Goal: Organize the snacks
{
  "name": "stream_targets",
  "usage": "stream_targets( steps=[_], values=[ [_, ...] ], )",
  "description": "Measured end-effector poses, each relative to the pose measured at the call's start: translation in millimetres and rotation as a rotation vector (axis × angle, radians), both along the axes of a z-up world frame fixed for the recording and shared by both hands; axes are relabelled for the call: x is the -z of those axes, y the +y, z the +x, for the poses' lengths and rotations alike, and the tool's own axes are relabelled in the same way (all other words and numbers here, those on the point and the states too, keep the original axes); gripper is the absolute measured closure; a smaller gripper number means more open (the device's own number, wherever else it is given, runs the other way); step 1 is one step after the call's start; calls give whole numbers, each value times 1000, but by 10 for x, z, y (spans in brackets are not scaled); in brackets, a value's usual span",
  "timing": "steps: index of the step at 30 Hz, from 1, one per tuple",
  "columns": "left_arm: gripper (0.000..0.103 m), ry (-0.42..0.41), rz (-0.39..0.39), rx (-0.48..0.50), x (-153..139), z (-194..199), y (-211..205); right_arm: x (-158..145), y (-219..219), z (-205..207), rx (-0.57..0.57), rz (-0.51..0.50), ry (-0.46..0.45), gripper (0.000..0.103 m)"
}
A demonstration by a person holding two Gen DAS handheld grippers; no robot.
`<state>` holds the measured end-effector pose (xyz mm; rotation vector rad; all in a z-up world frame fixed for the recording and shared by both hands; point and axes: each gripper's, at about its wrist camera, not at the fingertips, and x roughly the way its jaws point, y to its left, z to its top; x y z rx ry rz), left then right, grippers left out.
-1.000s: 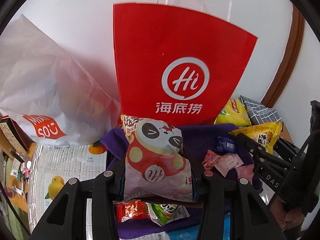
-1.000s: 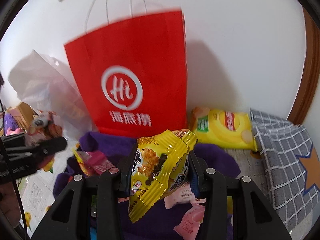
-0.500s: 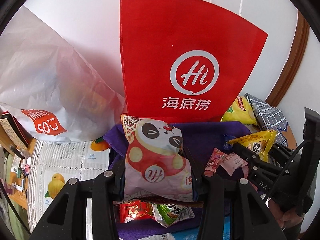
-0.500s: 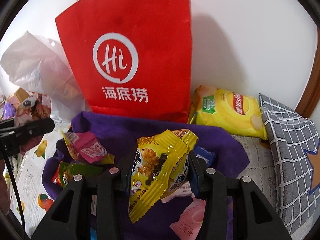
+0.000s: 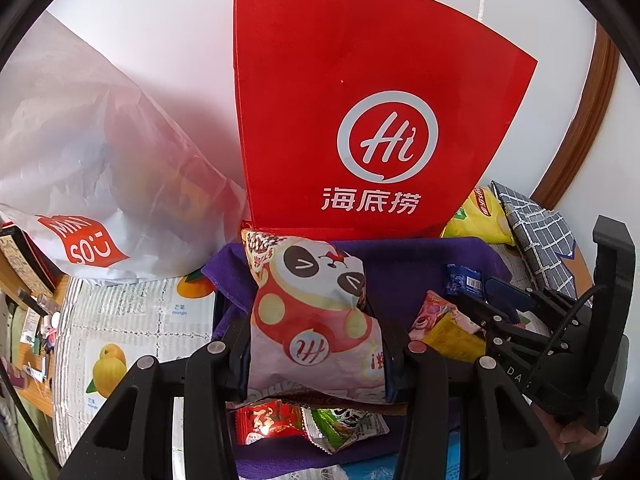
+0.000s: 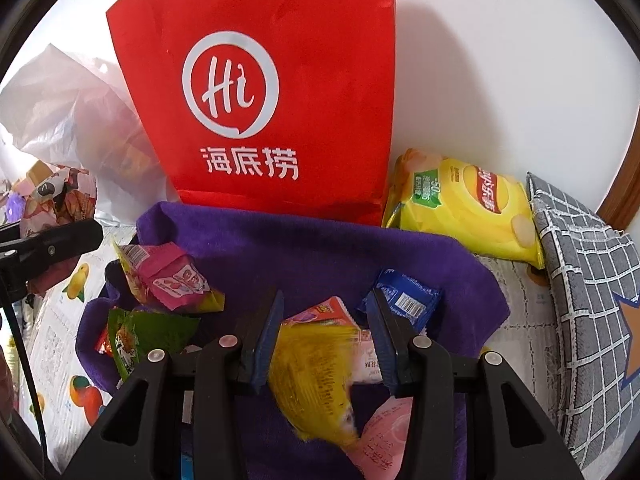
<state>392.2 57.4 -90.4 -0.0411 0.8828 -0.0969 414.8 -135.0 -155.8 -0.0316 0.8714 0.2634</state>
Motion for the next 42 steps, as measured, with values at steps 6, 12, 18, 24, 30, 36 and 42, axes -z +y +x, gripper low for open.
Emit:
stream_targets(
  steps=[6,12,18,24,30,36,42],
  values=[
    [59,14,-26,-8,12,17,58,-38,-2,-15,-6,-5,-7,59],
    [59,27,-91,-4,-1,28,144,-139,-73,-49,8,-13,-30,58],
    [59,60,-86,49,98,57,-74,-178,-123,-43,11,-15,-30,58],
    [59,130,-110,88,296,126,-295,-221,-167,-55,13,-17,-39,57],
    [59,168,-117,69,374,144,-313,-228,-234,-45,30,-11,-37,57],
    [55,174,-126,71,341,139,-323,-245,-235,-56,35,-6,-40,57],
    [37,117,-138,42,183,88,-226,-268,-170,-104,26,-25,-66,55]
  ],
)
